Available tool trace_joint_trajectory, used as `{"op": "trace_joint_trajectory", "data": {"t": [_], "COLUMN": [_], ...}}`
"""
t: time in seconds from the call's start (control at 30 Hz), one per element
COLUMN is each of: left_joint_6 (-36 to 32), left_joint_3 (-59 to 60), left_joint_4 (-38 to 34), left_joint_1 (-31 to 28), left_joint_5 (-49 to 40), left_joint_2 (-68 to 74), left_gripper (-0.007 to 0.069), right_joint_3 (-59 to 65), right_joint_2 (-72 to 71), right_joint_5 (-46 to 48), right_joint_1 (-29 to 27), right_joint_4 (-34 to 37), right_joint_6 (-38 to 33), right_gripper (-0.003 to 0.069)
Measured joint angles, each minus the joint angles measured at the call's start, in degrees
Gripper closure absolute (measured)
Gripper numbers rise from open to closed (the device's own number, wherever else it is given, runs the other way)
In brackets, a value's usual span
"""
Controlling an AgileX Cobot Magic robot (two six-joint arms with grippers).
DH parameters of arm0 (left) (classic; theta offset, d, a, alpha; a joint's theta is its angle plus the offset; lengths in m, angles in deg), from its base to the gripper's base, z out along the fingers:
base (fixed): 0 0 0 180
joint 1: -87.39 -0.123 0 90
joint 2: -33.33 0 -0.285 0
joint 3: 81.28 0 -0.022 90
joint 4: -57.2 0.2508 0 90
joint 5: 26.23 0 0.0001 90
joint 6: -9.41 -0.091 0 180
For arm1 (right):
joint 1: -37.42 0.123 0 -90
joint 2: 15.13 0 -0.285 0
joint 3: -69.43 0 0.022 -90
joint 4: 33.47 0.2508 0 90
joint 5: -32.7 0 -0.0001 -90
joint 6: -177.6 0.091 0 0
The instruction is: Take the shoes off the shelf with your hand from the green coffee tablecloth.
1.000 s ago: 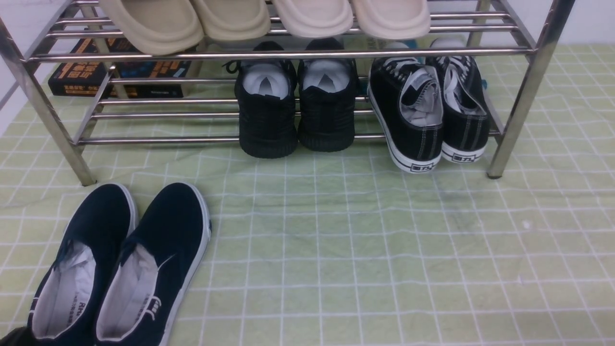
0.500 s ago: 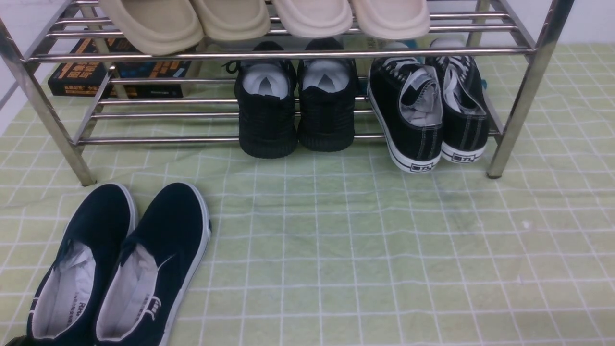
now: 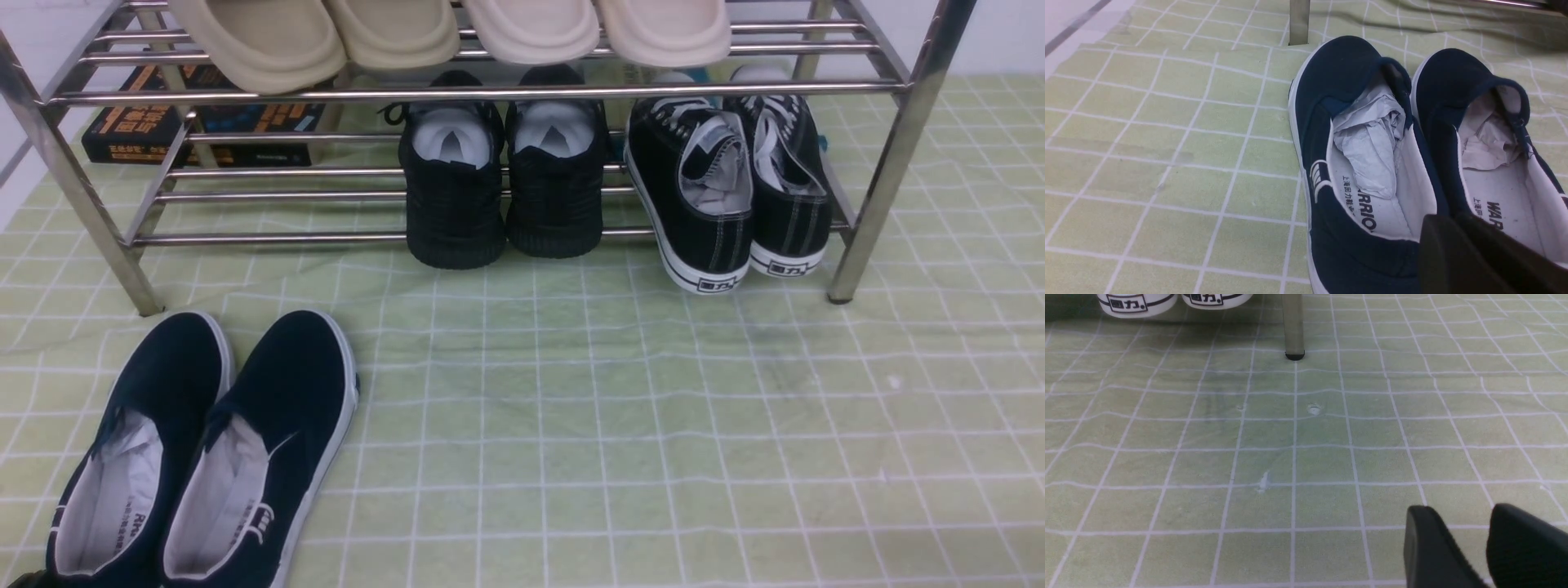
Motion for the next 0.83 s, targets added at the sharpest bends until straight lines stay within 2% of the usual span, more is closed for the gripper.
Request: {"op": "trace_joint_trajectory", "data": {"t": [0.83], "left_joint_6": [0.0], "left_joint_3": [0.0], "left_joint_4": [0.0], "left_joint_1": [0.0], "left_joint_5": [0.0], "left_joint_2": [0.0], "left_gripper": [0.0553], "right_joint_3": [0.0], "right_joint_2": [0.0], "right_joint_5": [0.0], "right_joint_1": [0.0], "right_joint_4": [0.0], "right_joint_6": [0.0], "right_gripper": [0.0420]}}
